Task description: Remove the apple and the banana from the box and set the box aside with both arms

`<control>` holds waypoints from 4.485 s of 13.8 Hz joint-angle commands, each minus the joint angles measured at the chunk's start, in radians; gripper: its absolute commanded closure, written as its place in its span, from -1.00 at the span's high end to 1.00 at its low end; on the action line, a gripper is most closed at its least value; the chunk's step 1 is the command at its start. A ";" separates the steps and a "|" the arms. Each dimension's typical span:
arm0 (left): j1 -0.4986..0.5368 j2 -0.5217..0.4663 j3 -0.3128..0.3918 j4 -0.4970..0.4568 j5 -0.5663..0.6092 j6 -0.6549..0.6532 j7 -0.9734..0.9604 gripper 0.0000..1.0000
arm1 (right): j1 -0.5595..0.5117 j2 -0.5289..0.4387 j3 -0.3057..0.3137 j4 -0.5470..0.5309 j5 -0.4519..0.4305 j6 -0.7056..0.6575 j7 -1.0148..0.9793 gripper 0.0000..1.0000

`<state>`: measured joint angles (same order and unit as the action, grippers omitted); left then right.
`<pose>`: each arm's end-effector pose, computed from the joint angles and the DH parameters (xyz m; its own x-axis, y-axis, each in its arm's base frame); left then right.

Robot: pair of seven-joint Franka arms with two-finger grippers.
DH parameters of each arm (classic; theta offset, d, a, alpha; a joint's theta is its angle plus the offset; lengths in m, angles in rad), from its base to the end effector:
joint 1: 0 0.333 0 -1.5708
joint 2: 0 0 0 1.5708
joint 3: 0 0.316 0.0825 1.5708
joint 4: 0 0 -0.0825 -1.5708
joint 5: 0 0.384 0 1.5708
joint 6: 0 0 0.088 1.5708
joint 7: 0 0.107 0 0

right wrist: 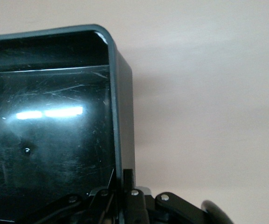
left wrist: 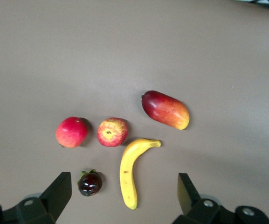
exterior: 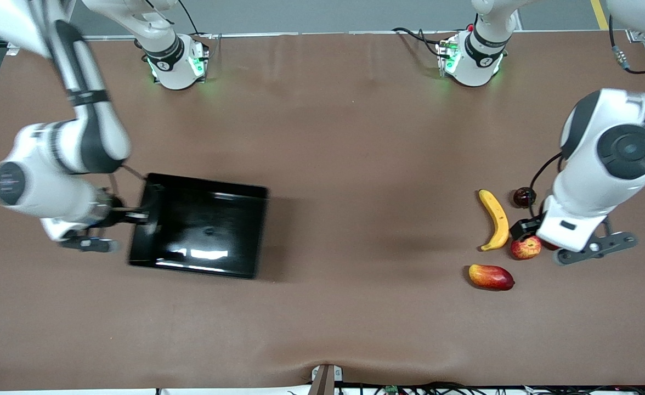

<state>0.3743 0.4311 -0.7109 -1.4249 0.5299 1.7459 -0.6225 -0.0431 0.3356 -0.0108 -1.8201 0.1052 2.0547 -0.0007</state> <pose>0.6625 -0.0994 0.4974 0.9669 0.2188 0.1312 0.2423 -0.9485 -0.2041 0.6240 -0.0276 0.3459 0.9895 -0.1014 -0.1027 -0.1102 -0.9903 -0.0841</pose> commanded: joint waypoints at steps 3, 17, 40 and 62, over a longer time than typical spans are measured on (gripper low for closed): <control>0.005 -0.065 -0.010 0.018 -0.054 -0.031 0.021 1.00 | -0.266 0.042 0.029 -0.022 0.014 0.100 -0.335 -1.00; -0.408 -0.411 0.632 -0.109 -0.510 -0.098 0.460 1.00 | -0.310 0.166 0.038 0.172 0.019 0.143 -0.473 1.00; -0.440 -0.499 0.689 -0.177 -0.519 -0.150 0.510 1.00 | 0.038 -0.358 0.034 0.397 -0.153 -0.704 0.090 1.00; -0.440 -0.483 0.679 -0.138 -0.502 -0.183 0.506 1.00 | 0.002 -0.368 0.034 0.328 -0.048 -0.602 -0.013 1.00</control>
